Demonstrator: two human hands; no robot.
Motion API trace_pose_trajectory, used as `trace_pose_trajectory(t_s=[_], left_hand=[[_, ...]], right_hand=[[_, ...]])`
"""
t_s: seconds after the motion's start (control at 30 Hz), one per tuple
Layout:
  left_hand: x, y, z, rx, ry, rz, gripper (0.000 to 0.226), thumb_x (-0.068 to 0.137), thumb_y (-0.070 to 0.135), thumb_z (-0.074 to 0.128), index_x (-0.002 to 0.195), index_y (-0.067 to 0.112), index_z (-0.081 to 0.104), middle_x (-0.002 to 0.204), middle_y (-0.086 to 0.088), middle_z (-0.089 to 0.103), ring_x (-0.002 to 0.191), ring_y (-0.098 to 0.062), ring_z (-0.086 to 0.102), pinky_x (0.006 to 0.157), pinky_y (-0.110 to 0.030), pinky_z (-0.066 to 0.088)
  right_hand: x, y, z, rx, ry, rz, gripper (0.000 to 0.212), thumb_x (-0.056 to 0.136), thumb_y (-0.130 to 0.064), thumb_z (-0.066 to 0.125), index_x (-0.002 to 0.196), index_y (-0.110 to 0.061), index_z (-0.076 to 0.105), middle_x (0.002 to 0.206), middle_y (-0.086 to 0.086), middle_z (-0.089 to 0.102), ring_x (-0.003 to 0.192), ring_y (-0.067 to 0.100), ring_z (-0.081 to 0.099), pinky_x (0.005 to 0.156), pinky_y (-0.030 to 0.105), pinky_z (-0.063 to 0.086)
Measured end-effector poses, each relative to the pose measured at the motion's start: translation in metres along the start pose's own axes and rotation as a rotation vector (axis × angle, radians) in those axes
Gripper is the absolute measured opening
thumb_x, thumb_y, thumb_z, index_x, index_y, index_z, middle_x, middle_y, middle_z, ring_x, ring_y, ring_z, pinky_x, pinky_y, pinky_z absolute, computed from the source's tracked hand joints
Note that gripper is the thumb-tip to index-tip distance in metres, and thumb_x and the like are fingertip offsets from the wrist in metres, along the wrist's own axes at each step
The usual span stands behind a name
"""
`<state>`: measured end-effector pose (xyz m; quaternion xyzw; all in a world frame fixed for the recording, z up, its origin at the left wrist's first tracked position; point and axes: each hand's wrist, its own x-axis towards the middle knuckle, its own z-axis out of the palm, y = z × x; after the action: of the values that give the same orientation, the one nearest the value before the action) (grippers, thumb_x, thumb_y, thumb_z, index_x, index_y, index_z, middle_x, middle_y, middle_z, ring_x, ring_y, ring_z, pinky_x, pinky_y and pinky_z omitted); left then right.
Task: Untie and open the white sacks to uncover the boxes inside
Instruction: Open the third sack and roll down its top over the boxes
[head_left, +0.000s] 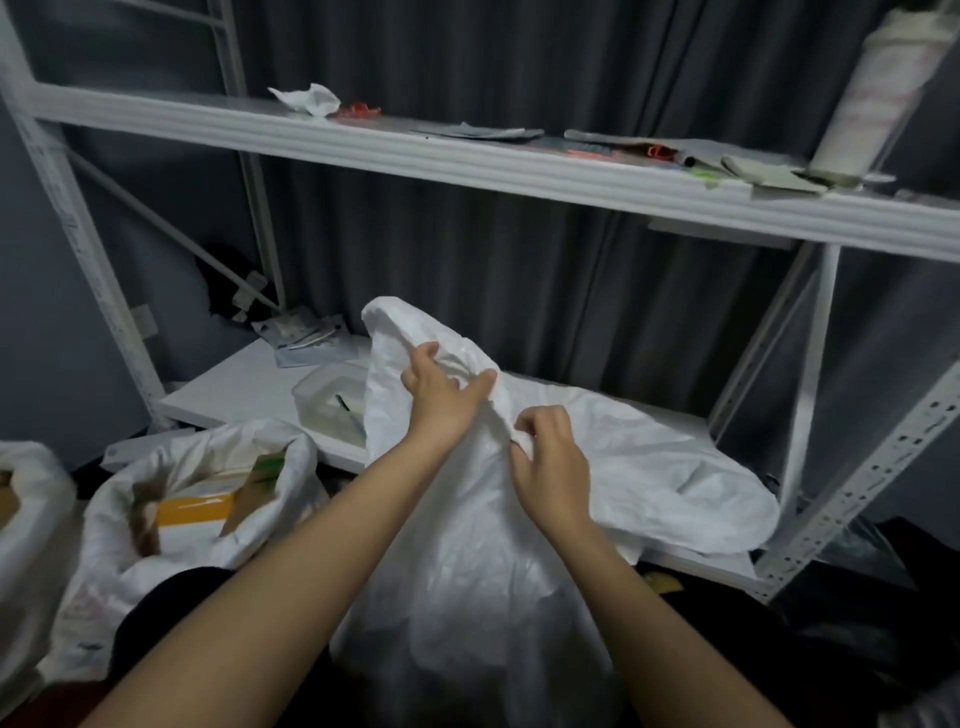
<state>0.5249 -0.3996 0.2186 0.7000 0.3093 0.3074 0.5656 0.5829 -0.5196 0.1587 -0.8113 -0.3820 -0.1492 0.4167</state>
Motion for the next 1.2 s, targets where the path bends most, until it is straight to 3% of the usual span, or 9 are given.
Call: trace_pose_trajectory(t_s=[0.3, 0.5, 0.6, 0.73, 0.8, 0.93, 1.0, 1.1, 1.2], left_hand=[[0.007, -0.02, 0.022, -0.088, -0.086, -0.04, 0.079, 0.087, 0.015, 0.064, 0.148, 0.03, 0.016, 0.117, -0.005, 0.06, 0.11, -0.023, 0.059, 0.098, -0.045, 0.048], [0.006, -0.022, 0.024, -0.044, -0.079, 0.077, 0.073, 0.087, 0.001, 0.057, 0.147, 0.03, 0.026, 0.11, -0.002, 0.061, 0.108, -0.019, 0.059, 0.096, -0.034, 0.048], [-0.001, -0.025, 0.02, -0.034, -0.147, 0.124, 0.07, 0.086, 0.0, 0.057, 0.144, 0.031, 0.032, 0.101, 0.001, 0.062, 0.098, -0.018, 0.062, 0.087, -0.031, 0.051], [-0.023, -0.033, 0.01, 0.131, -0.259, 0.217, 0.064, 0.087, 0.004, 0.056, 0.141, 0.031, 0.037, 0.101, 0.001, 0.058, 0.092, -0.017, 0.059, 0.085, -0.028, 0.05], [-0.036, -0.04, -0.001, 0.222, -0.335, 0.262, 0.062, 0.087, 0.004, 0.055, 0.139, 0.033, 0.04, 0.094, 0.009, 0.056, 0.085, -0.01, 0.054, 0.083, -0.023, 0.047], [-0.053, -0.054, -0.03, 0.504, -0.354, 0.333, 0.065, 0.087, 0.007, 0.05, 0.14, 0.041, 0.037, 0.105, 0.007, 0.062, 0.096, -0.015, 0.059, 0.086, -0.036, 0.049], [-0.056, -0.062, -0.043, 0.73, -0.325, 0.397, 0.065, 0.089, 0.009, 0.045, 0.144, 0.041, 0.029, 0.118, 0.005, 0.062, 0.104, -0.02, 0.059, 0.08, -0.033, 0.048], [-0.055, -0.073, -0.058, 0.928, -0.314, 0.382, 0.056, 0.091, 0.011, 0.04, 0.143, 0.033, 0.033, 0.123, 0.0, 0.061, 0.107, -0.027, 0.058, 0.074, -0.033, 0.044], [-0.057, -0.075, -0.053, 0.943, -0.368, 0.216, 0.052, 0.088, 0.006, 0.042, 0.137, 0.023, 0.041, 0.132, -0.004, 0.053, 0.12, -0.026, 0.049, 0.092, -0.035, 0.044]], right_hand=[[-0.011, -0.008, 0.015, 0.288, 0.041, 0.293, 0.01, 0.084, -0.008, 0.059, 0.089, -0.015, 0.054, 0.097, -0.004, 0.051, 0.074, -0.005, 0.048, 0.061, 0.01, 0.039], [0.01, -0.005, -0.023, 0.344, -0.349, 0.306, 0.018, 0.086, -0.017, 0.063, 0.104, -0.02, 0.062, 0.109, -0.002, 0.057, 0.084, 0.007, 0.057, 0.078, 0.014, 0.044], [0.033, -0.008, -0.052, 0.058, -0.273, 0.069, 0.032, 0.088, -0.013, 0.057, 0.12, -0.016, 0.058, 0.119, 0.003, 0.056, 0.093, 0.017, 0.058, 0.082, 0.029, 0.047], [0.071, -0.019, -0.065, -0.515, -0.247, -0.686, 0.075, 0.074, 0.003, 0.063, 0.141, -0.024, 0.044, 0.144, 0.007, 0.043, 0.118, 0.03, 0.05, 0.084, 0.038, 0.049], [0.09, -0.022, -0.059, -0.765, -0.348, -0.89, 0.083, 0.067, 0.005, 0.07, 0.139, -0.027, 0.047, 0.149, 0.01, 0.04, 0.124, 0.033, 0.047, 0.091, 0.042, 0.048], [0.099, -0.025, -0.046, -1.262, -0.432, -1.216, 0.024, 0.075, -0.022, 0.075, 0.095, -0.035, 0.072, 0.147, 0.002, 0.044, 0.136, 0.03, 0.04, 0.115, 0.046, 0.024], [0.088, -0.017, -0.043, -1.248, -0.462, -1.284, 0.002, 0.074, -0.023, 0.074, 0.073, -0.024, 0.073, 0.126, 0.006, 0.064, 0.129, 0.031, 0.05, 0.114, 0.049, 0.023], [0.057, 0.006, -0.034, -1.144, -0.646, -1.168, 0.022, 0.061, -0.028, 0.082, 0.065, -0.014, 0.067, 0.065, 0.006, 0.067, 0.072, 0.027, 0.068, 0.098, 0.049, 0.048], [0.031, 0.007, -0.037, -1.014, -0.863, -0.829, 0.025, 0.089, -0.033, 0.06, 0.093, -0.009, 0.059, 0.081, 0.009, 0.066, 0.074, 0.027, 0.062, 0.067, 0.034, 0.045]])
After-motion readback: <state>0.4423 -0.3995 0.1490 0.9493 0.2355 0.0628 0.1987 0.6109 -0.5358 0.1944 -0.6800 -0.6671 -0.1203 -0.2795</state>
